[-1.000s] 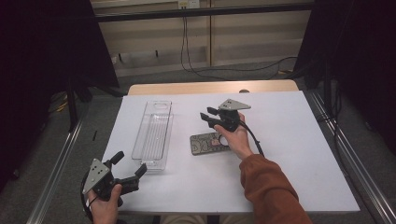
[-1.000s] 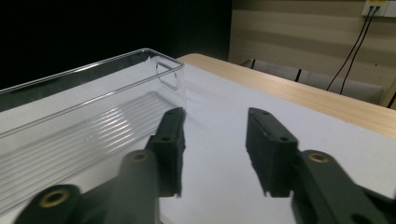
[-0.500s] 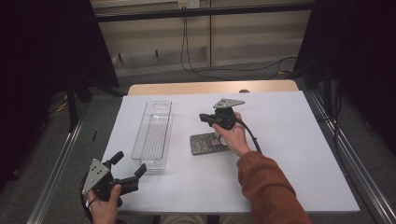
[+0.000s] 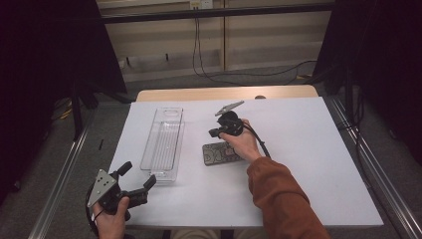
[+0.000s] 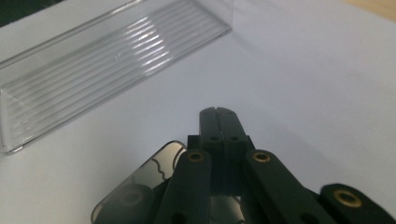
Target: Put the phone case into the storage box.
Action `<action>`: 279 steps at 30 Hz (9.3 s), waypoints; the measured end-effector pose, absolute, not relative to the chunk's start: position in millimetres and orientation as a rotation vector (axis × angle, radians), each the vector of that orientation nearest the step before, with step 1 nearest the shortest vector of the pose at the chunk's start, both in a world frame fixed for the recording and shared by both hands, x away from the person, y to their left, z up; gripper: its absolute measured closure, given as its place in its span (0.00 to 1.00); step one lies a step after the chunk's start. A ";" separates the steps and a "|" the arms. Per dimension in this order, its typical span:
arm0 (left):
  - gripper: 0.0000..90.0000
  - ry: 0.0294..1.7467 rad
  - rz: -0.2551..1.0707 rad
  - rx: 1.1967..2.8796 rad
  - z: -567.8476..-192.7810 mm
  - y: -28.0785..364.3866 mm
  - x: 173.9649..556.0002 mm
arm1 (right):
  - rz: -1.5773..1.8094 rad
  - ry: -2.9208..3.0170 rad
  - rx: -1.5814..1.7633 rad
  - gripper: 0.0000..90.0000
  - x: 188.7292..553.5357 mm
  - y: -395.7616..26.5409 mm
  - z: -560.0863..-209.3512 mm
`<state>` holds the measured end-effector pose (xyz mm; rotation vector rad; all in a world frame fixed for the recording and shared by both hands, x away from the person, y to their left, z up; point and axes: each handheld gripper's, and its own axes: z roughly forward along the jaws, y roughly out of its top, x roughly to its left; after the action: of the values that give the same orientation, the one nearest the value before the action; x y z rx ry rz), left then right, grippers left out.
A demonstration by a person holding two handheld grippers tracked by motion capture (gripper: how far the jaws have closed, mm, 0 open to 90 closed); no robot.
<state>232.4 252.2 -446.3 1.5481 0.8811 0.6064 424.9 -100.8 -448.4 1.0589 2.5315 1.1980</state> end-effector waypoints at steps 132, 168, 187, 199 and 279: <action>0.03 0.881 0.609 1.575 -447.6 250.4 234.6 | 0.742 2.975 1.064 1.00 347.7 -115.3 -458.9; 0.03 0.891 0.613 1.574 -447.7 249.4 234.6 | 0.836 2.924 1.157 1.00 322.0 -160.3 -462.6; 0.03 0.884 0.608 1.573 -447.7 250.4 234.0 | 0.860 2.909 1.201 1.00 317.2 -181.0 -463.5; 0.03 0.876 0.609 1.583 -447.2 250.8 233.6 | 0.838 2.897 1.229 1.00 314.1 -192.6 -462.5; 0.03 0.892 0.602 1.586 -448.2 250.1 234.8 | 1.035 2.442 1.288 0.06 292.1 -250.6 -434.6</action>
<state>234.8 250.1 -448.2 1.5859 0.8921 0.6021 292.1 -250.6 -434.6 1.2878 2.4416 1.0351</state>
